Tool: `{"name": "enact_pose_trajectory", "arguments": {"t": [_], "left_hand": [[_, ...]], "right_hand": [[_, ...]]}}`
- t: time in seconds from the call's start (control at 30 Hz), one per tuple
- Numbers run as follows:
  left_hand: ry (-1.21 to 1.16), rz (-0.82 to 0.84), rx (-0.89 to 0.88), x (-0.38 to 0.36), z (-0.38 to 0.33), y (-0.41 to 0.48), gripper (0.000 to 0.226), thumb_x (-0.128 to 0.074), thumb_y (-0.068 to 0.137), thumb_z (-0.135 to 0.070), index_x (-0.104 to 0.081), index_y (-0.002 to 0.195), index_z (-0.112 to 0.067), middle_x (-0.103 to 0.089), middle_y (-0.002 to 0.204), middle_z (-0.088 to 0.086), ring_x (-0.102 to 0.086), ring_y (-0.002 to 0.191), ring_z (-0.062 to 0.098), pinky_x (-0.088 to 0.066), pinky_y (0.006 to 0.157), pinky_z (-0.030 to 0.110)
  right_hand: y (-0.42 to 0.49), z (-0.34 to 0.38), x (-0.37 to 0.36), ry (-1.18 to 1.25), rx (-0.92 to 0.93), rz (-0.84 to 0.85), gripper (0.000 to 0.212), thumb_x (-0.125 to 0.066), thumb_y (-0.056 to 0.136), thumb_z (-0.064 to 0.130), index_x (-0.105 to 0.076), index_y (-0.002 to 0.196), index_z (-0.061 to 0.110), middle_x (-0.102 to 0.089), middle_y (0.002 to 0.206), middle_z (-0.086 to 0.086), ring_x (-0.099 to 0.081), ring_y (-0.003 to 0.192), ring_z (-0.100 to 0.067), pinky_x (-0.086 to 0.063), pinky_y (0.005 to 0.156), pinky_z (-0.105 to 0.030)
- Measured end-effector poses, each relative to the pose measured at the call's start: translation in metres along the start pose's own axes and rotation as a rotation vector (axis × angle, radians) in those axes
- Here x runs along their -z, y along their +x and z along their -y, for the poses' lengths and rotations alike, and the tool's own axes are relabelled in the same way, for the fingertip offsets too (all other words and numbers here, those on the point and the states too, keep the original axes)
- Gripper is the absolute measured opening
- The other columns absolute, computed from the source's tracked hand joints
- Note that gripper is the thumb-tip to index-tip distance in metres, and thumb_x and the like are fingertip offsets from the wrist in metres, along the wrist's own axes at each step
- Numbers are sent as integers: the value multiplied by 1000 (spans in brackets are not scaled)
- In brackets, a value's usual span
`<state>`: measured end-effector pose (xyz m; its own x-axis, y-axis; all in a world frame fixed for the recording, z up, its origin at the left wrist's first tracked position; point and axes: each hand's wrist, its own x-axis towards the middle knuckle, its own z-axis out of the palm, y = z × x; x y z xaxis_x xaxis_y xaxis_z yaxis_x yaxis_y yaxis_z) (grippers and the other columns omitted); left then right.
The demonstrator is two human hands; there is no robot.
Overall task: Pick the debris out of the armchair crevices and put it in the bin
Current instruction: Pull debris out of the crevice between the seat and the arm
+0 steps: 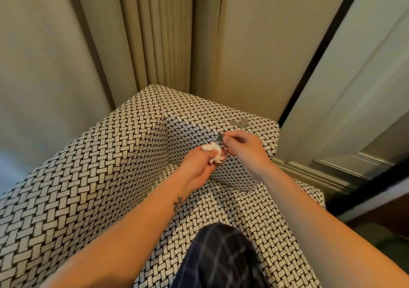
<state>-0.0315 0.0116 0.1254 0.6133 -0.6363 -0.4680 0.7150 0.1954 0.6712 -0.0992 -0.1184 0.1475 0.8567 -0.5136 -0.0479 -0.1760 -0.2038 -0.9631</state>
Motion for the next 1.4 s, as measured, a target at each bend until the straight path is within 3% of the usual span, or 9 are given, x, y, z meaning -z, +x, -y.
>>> {"name": "enact_pose_trajectory", "arguments": {"t": [0.1, 0.23, 0.37, 0.5, 0.67, 0.8, 1.07, 1.27, 1.4], "left_hand": [[15, -21, 11, -18, -7, 12, 17, -48, 99, 8, -51, 116, 7, -65, 110, 24, -64, 102, 26, -55, 97, 37], [55, -41, 11, -34, -11, 28, 6, -49, 101, 3, -54, 100, 6, -64, 109, 24, -62, 102, 25, -53, 101, 38], [54, -65, -3, -42, -11, 44, 16, -49, 101, 1, -48, 117, 5, -63, 113, 24, -63, 91, 22, -56, 86, 34], [103, -104, -43, -52, -6, 56, 33, -48, 101, 5, -43, 134, 4, -60, 123, 24, -67, 89, 23, -61, 78, 32], [160, -148, -54, -57, -4, 64, 35, -49, 98, 10, -48, 132, 4, -60, 126, 24, -69, 94, 26, -63, 70, 30], [173, -151, -35, -58, -4, 67, 35, -51, 98, 9, -47, 132, 2, -60, 124, 23, -69, 96, 28, -61, 89, 40], [135, -139, -28, -60, -5, 60, 31, -48, 100, 8, -47, 131, 4, -58, 128, 24, -67, 102, 30, -62, 84, 37], [124, -121, 20, -62, 5, 49, 34, -53, 99, 5, -49, 132, 1, -60, 128, 25, -65, 113, 34, -56, 99, 42], [144, -70, 14, -70, 11, 38, 28, -51, 96, 9, -54, 121, -3, -62, 126, 23, -63, 118, 33, -55, 100, 39]], "right_hand": [[14, 5, 17, -46, 9, -27, 19, -67, 96, 16, -72, 89, 33, -73, 98, 5, -67, 96, -17, -56, 89, -33], [38, 2, 39, -116, 44, -143, 9, -70, 94, 21, -77, 95, 27, -72, 99, 13, -66, 94, -7, -49, 80, -20], [64, -9, 51, -164, 26, -243, 7, -73, 92, 21, -77, 96, 23, -72, 93, 10, -64, 90, -7, -50, 85, -25], [81, -15, 48, -182, 6, -293, 8, -75, 90, 21, -74, 89, 29, -68, 85, 19, -60, 81, 3, -45, 76, -17], [93, -20, 33, -316, -73, -397, 8, -68, 89, 29, -73, 91, 34, -67, 82, 21, -63, 80, -5, -50, 72, -30], [95, -19, 25, -422, -99, -445, 11, -63, 91, 30, -71, 88, 37, -72, 85, 16, -66, 79, -13, -47, 68, -29], [90, -19, 30, -314, -65, -425, 17, -60, 96, 24, -73, 107, 28, -68, 79, 15, -60, 65, -11, -56, 73, -39], [63, -19, 35, -189, 33, -333, 16, -63, 95, 15, -77, 98, 22, -71, 95, 14, -63, 86, -2, -49, 77, -23], [40, -16, 40, -145, 77, -301, 12, -66, 96, 17, -77, 101, 19, -72, 94, 11, -65, 88, -6, -51, 76, -22]]}}
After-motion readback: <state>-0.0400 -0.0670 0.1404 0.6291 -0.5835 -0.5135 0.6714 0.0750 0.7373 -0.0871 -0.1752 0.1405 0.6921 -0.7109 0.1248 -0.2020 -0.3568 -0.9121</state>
